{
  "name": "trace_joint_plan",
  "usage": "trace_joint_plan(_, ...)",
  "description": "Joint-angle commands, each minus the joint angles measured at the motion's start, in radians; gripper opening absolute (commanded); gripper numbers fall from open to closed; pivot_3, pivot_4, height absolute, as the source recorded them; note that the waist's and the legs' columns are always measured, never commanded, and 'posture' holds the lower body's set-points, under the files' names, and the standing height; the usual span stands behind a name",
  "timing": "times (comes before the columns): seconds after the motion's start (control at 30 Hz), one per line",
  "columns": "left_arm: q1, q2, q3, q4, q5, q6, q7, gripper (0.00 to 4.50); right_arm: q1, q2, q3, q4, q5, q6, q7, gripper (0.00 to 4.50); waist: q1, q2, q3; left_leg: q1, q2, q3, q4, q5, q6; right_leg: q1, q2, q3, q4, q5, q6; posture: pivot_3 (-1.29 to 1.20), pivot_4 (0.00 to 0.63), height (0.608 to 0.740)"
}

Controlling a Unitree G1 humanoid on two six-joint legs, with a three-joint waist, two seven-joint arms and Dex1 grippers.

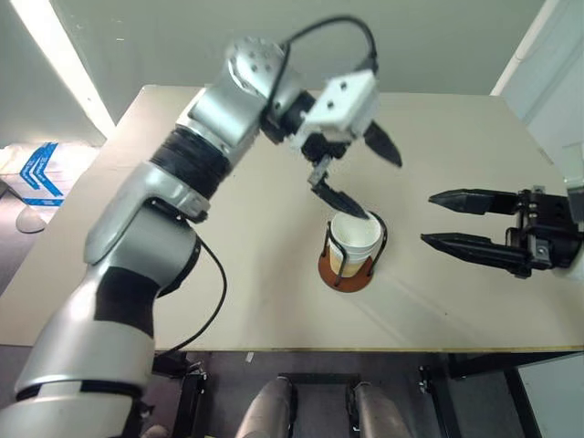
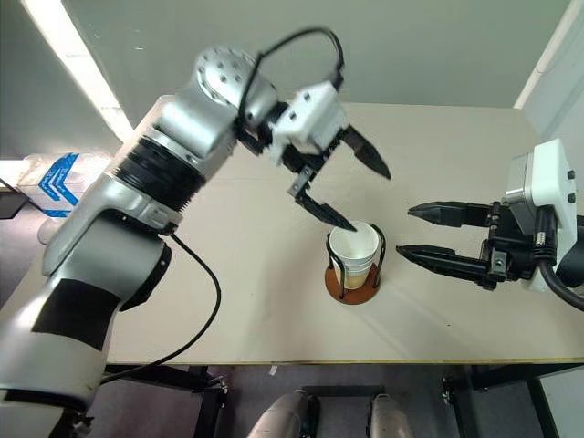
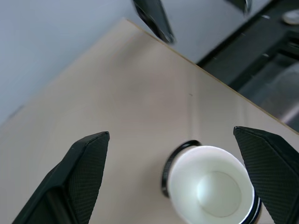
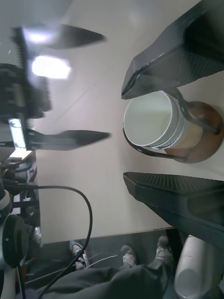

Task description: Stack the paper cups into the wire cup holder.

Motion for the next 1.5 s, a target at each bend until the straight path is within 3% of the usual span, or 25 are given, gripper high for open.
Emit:
trace_joint_plan(0.03,0.028,0.039,0.114,-0.102,0.008,0.101,-0.031,4.46,-0.055,0.006,0.048,0.045,-0.031,-0.04,0.039,2.63,-0.001,0.0,0.0,0.0,0.0,0.0,0.0,0.0,0.0,0.0,0.0,0.0,0.0,0.0,0.0,0.0,0.15,0.74)
trace_joint_plan(0.17,0.094,0.095,0.236,-0.175,0.024,0.192,0.065,4.46,-0.146,0.024,0.129,0.131,-0.083,-0.069,0.08,2.63,-0.005,0.0,0.0,0.001,0.001,0.002,0.001,0.001,0.001,0.0,0.0,0.001,0.001,0.0,0.0,0.0,0.15,0.74)
trace_joint_plan(0.4,0.261,0.137,0.537,-0.269,0.053,0.343,0.542,4.46,-0.226,0.092,0.223,0.255,-0.217,-0.123,0.1,2.63,-0.008,0.001,0.0,0.003,0.001,0.004,0.001,0.003,0.002,0.001,0.0,0.001,0.003,0.001,-0.001,0.0,0.15,0.74)
trace_joint_plan(0.63,0.515,0.128,0.709,-0.388,0.164,0.377,0.936,4.46,-0.334,0.191,0.341,0.482,-0.506,-0.217,-0.037,2.63,-0.018,0.001,0.0,0.012,0.002,0.006,0.001,0.004,0.002,0.008,0.0,0.002,0.004,0.002,-0.005,0.0,0.15,0.74)
trace_joint_plan(0.87,0.698,0.142,0.776,-0.403,0.269,0.307,1.104,4.46,-0.376,0.295,0.384,0.663,-0.712,-0.25,-0.185,2.63,-0.016,0.001,0.001,0.017,0.002,0.005,-0.002,0.006,0.0,0.01,0.001,0.001,0.005,0.005,-0.01,0.0,0.15,0.74)
trace_joint_plan(1.03,0.8,0.126,0.84,-0.352,0.299,0.249,1.204,4.46,-0.359,0.367,0.347,0.665,-0.776,-0.205,-0.329,2.63,-0.019,0.001,0.001,0.018,0.002,0.005,-0.004,0.007,-0.002,0.009,0.001,0.002,0.005,0.007,-0.012,0.0,0.15,0.74)
trace_joint_plan(1.2,0.801,0.063,0.836,-0.336,0.29,0.246,1.238,4.46,-0.318,0.45,0.279,0.604,-0.778,-0.142,-0.468,2.63,-0.008,0.001,0.001,0.017,0.002,0.003,-0.004,0.007,-0.003,0.009,0.001,0.0,0.005,0.007,-0.016,0.0,0.15,0.74)
trace_joint_plan(1.5,0.657,-0.022,0.773,-0.226,0.305,0.21,1.205,4.46,-0.31,0.495,0.205,0.525,-0.749,-0.083,-0.501,2.63,-0.005,0.001,0.001,0.017,0.002,0.003,-0.004,0.007,-0.003,0.009,0.001,0.001,0.005,0.008,-0.021,0.0,0.15,0.74)
